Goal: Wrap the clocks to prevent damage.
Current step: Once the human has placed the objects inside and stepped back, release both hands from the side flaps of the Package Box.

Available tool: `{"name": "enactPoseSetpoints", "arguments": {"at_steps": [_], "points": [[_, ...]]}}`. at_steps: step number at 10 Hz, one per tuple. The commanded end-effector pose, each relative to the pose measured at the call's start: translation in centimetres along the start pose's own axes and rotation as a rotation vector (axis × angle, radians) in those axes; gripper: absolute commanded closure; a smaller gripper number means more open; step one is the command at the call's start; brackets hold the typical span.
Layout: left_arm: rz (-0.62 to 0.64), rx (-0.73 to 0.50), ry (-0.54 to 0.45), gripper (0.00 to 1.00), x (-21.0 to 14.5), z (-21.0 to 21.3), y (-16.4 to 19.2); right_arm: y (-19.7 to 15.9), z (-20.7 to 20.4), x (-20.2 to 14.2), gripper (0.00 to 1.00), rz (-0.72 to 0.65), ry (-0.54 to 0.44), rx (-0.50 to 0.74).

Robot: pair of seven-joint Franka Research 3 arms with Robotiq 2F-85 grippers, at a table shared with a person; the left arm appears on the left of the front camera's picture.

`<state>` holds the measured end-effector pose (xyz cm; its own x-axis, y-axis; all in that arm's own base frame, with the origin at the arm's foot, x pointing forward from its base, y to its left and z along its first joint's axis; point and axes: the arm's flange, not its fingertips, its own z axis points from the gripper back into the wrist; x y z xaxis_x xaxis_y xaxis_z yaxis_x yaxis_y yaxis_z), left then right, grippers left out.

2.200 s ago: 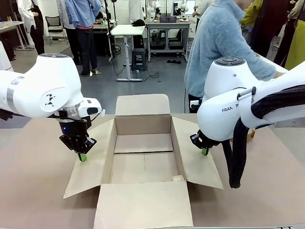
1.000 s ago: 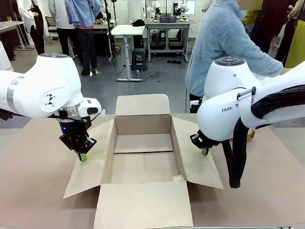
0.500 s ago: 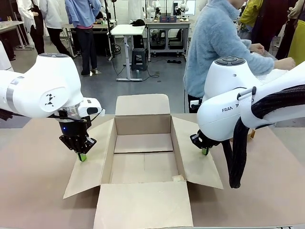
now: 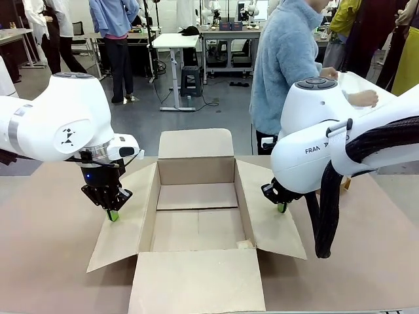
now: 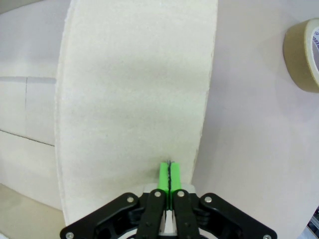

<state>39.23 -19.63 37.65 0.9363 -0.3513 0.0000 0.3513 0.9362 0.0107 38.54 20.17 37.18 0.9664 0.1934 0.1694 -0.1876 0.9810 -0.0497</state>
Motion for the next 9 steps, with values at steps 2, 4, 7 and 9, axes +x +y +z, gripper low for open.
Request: {"name": "enactPoseSetpoints", "arguments": {"at_steps": [2,4,7,9], "points": [[-0.002,0.004,0.002,1.0,-0.06,-0.01,0.01,-0.05,-0.09,-0.01,0.99,-0.006,0.0,-0.003],[-0.002,0.004,0.002,1.0,-0.06,-0.01,0.01,-0.05,-0.09,-0.01,0.99,-0.006,0.0,-0.003],[-0.002,0.004,0.002,1.0,-0.06,-0.01,0.01,-0.05,-0.09,-0.01,0.99,-0.006,0.0,-0.003],[-0.002,0.004,0.002,1.0,-0.06,-0.01,0.01,-0.05,-0.09,-0.01,0.99,-0.006,0.0,-0.003]]}}
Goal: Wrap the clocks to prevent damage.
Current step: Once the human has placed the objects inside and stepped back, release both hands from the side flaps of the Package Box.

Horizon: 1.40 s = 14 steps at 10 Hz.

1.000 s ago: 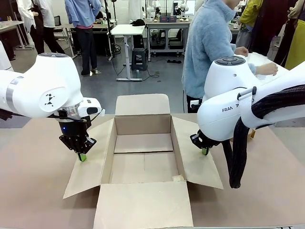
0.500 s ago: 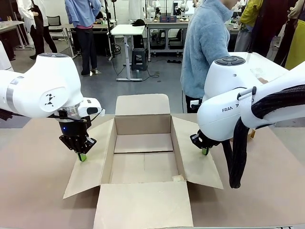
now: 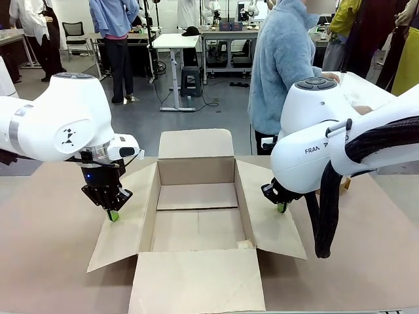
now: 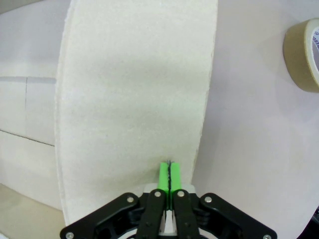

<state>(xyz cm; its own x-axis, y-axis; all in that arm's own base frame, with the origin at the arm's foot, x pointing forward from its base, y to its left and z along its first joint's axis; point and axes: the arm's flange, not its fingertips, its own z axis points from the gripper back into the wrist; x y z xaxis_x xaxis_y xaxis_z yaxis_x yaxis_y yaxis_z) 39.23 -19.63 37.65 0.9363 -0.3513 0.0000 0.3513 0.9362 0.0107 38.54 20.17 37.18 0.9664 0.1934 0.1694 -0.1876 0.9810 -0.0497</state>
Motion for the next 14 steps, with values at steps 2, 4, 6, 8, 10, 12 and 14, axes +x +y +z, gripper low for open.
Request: {"name": "enactPoseSetpoints", "arguments": {"at_steps": [2,4,6,8,10,12,14], "points": [[-0.002,0.004,0.002,1.0,-0.06,-0.01,0.01,-0.05,-0.09,-0.01,0.99,-0.007,0.0,-0.003],[-0.002,0.004,0.002,1.0,-0.06,-0.01,0.01,-0.05,-0.09,-0.01,0.99,-0.007,0.0,-0.003],[-0.002,0.004,0.002,1.0,-0.06,-0.01,0.01,-0.05,-0.09,-0.01,0.99,-0.007,0.0,-0.003],[-0.002,0.004,0.002,1.0,-0.06,-0.01,0.01,-0.05,-0.09,-0.01,0.99,-0.007,0.0,-0.003],[-0.002,0.004,0.002,1.0,-0.06,-0.01,0.01,-0.05,-0.09,-0.01,0.99,-0.007,0.0,-0.003],[-0.002,0.004,0.002,1.0,-0.06,-0.01,0.01,-0.05,-0.09,-0.01,0.99,-0.007,0.0,-0.003],[-0.002,0.004,0.002,1.0,-0.06,-0.01,0.01,-0.05,-0.09,-0.01,0.99,-0.007,0.0,-0.003]]}}
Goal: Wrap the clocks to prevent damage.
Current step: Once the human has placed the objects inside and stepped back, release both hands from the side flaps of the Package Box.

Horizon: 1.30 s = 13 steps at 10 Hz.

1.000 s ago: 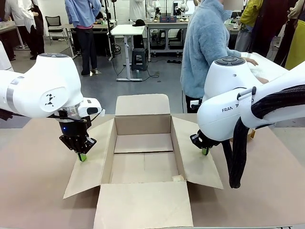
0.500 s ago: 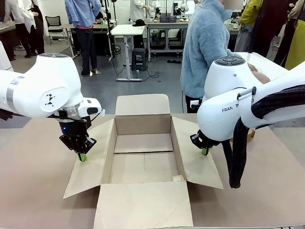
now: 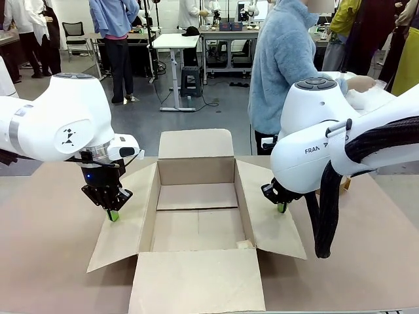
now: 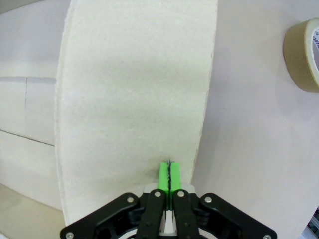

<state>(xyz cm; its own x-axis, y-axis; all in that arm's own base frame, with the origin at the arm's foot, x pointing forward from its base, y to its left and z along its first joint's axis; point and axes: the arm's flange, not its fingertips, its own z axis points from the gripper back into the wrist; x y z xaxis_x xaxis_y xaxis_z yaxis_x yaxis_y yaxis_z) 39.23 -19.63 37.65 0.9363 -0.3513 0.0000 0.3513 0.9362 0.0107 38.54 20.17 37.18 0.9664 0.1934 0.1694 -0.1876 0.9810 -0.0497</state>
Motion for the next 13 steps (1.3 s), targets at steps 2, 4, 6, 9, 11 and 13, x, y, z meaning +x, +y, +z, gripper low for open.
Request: {"name": "enactPoseSetpoints", "arguments": {"at_steps": [2,4,6,9,11,13], "points": [[-0.002,0.004,0.002,1.0,-0.06,-0.01,0.01,-0.05,-0.09,-0.01,0.99,-0.006,0.0,-0.003],[-0.002,0.004,0.002,1.0,-0.06,-0.01,0.01,-0.05,-0.09,-0.01,0.99,-0.006,0.0,-0.003],[-0.002,0.004,0.002,1.0,-0.06,-0.01,0.01,-0.05,-0.09,-0.01,0.99,-0.006,0.0,-0.003],[-0.002,0.004,0.002,1.0,-0.06,-0.01,0.01,-0.05,-0.09,-0.01,0.99,-0.006,0.0,-0.003],[-0.002,0.004,0.002,1.0,-0.06,-0.01,0.01,-0.05,-0.09,-0.01,0.99,-0.006,0.0,-0.003],[-0.002,0.004,0.002,1.0,-0.06,-0.01,0.01,-0.05,-0.09,-0.01,0.99,-0.006,0.0,-0.003]]}}
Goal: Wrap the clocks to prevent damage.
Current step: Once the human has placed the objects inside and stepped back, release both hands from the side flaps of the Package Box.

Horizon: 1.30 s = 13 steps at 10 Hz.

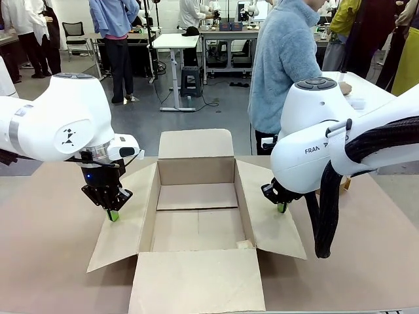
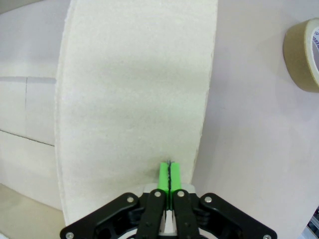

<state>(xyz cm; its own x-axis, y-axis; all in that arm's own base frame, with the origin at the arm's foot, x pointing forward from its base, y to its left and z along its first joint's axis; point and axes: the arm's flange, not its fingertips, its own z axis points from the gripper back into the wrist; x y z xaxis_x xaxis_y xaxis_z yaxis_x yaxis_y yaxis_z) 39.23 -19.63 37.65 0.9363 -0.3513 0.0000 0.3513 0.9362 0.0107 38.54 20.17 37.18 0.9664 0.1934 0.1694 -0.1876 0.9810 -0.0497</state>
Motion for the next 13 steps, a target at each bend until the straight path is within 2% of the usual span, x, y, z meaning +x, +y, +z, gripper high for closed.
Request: {"name": "enactPoseSetpoints", "arguments": {"at_steps": [1,13], "points": [[-0.002,0.004,0.002,1.0,-0.06,-0.01,0.01,-0.05,-0.09,-0.01,0.99,-0.006,0.0,-0.003],[-0.002,0.004,0.002,1.0,-0.06,-0.01,0.01,-0.05,-0.09,-0.01,0.99,-0.006,0.0,-0.003]]}}
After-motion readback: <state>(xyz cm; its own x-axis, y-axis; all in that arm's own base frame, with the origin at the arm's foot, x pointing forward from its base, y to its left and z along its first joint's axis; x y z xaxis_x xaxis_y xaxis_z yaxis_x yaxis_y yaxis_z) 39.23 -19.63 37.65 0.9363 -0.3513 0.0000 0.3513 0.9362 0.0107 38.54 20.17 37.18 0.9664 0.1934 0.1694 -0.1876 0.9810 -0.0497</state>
